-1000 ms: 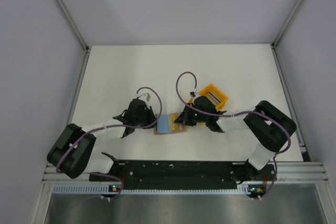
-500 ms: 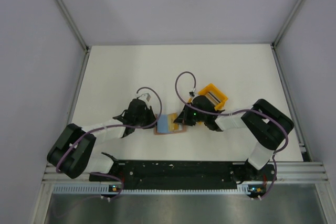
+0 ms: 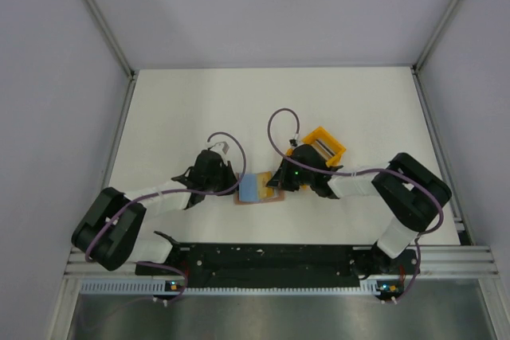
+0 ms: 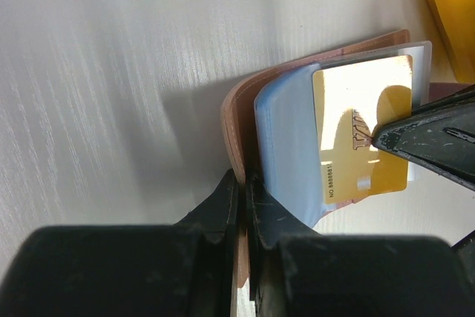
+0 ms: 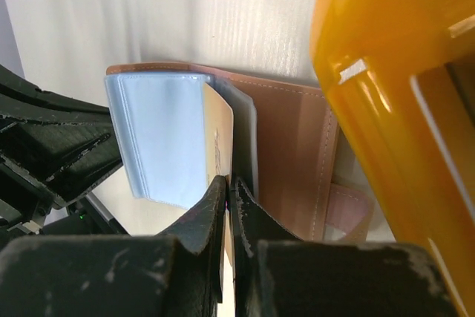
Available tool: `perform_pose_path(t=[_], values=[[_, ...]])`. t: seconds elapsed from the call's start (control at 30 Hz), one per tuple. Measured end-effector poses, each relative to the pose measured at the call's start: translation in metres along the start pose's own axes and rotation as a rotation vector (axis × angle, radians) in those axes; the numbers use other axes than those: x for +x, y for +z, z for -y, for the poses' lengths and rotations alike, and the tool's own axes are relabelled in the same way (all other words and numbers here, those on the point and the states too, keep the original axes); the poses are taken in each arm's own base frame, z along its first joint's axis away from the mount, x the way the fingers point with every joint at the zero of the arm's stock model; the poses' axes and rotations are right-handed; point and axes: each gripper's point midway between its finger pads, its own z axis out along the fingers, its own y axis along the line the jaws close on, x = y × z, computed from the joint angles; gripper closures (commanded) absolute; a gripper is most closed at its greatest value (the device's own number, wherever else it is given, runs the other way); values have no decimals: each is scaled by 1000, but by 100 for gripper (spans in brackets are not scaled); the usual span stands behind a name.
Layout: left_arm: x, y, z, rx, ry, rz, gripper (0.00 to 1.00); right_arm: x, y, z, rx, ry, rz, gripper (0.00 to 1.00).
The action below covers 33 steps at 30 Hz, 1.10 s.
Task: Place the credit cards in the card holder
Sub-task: Insert the credit card into the card holder.
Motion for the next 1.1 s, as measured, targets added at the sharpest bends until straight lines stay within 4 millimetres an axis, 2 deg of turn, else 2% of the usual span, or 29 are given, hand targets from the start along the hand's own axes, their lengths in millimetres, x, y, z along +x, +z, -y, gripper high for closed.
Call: perform_pose_path(t=[0.23, 0.47, 0.9, 1.1], values=[[0, 1, 1, 5, -2, 0, 100, 0, -5, 3, 28, 2, 1, 100], [1, 1, 1, 8, -3, -3, 100, 8, 7, -8, 16, -16, -34, 100], [0, 1, 1, 7, -6, -3, 100, 15, 17, -23, -30, -16, -62, 100], [1, 1, 1, 4, -18, -1, 100, 18, 19, -19, -9, -28, -75, 76]])
